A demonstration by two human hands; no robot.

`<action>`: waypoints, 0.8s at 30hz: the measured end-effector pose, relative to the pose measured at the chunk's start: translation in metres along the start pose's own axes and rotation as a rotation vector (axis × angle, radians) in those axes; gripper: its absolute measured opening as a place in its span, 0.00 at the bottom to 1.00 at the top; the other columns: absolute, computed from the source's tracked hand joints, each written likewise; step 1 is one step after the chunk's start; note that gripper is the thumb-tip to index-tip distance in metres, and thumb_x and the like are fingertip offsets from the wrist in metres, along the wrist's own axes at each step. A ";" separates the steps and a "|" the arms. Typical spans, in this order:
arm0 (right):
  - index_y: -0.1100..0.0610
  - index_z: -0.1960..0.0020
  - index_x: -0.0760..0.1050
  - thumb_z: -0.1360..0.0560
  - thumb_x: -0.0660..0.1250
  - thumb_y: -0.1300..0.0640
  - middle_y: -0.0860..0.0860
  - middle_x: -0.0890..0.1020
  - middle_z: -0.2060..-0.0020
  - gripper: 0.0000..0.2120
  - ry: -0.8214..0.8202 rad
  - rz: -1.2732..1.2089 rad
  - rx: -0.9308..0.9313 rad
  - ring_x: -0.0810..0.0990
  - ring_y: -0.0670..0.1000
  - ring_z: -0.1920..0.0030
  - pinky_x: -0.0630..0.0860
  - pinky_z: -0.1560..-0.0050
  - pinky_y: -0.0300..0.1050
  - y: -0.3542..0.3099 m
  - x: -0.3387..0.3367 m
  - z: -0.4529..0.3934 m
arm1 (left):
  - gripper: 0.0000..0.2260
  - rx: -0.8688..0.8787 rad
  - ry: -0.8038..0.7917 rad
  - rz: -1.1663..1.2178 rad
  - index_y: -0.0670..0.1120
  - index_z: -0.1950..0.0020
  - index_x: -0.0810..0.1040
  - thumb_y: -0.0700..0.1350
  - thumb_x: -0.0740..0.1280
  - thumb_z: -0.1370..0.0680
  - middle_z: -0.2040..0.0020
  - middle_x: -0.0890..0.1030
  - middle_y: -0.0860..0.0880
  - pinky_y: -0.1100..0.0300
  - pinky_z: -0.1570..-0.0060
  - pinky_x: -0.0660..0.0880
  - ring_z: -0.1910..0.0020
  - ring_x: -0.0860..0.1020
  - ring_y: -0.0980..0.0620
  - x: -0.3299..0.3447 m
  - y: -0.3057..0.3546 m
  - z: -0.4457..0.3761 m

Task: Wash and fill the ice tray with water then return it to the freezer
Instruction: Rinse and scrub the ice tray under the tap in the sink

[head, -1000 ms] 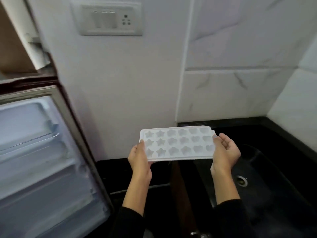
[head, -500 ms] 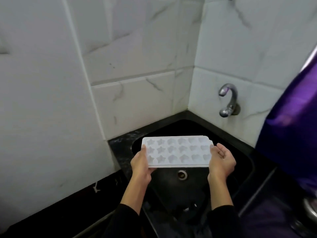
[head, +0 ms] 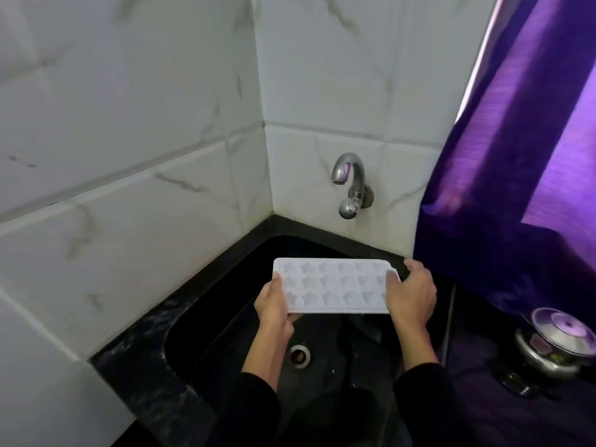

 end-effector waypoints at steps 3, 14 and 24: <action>0.59 0.31 0.69 0.23 0.66 0.57 0.57 0.73 0.35 0.22 -0.018 0.038 -0.088 0.73 0.59 0.36 0.70 0.37 0.53 -0.021 0.008 -0.012 | 0.09 -0.036 -0.044 -0.026 0.47 0.53 0.76 0.51 0.61 0.20 0.54 0.82 0.45 0.48 0.60 0.79 0.56 0.81 0.46 0.020 -0.005 -0.015; 0.61 0.30 0.68 0.24 0.66 0.50 0.56 0.75 0.36 0.26 -0.321 -0.191 0.081 0.73 0.55 0.37 0.69 0.42 0.43 -0.052 0.082 -0.081 | 0.13 -0.109 -0.124 -0.001 0.45 0.44 0.75 0.53 0.59 0.19 0.52 0.81 0.43 0.44 0.53 0.78 0.51 0.80 0.42 0.072 -0.017 -0.060; 0.59 0.42 0.69 0.24 0.69 0.54 0.55 0.71 0.45 0.15 -0.596 -0.857 0.498 0.71 0.57 0.42 0.70 0.35 0.53 -0.062 0.169 -0.105 | 0.15 -0.168 -0.116 0.011 0.44 0.40 0.74 0.53 0.58 0.19 0.47 0.81 0.40 0.42 0.51 0.78 0.49 0.80 0.39 0.080 -0.029 -0.085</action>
Point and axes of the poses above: each hand's wrist, its own z-axis away from the middle knuckle, its own x-axis out of the palm, y = z × x, the point moved 8 cm from there along -z, towards the middle knuckle
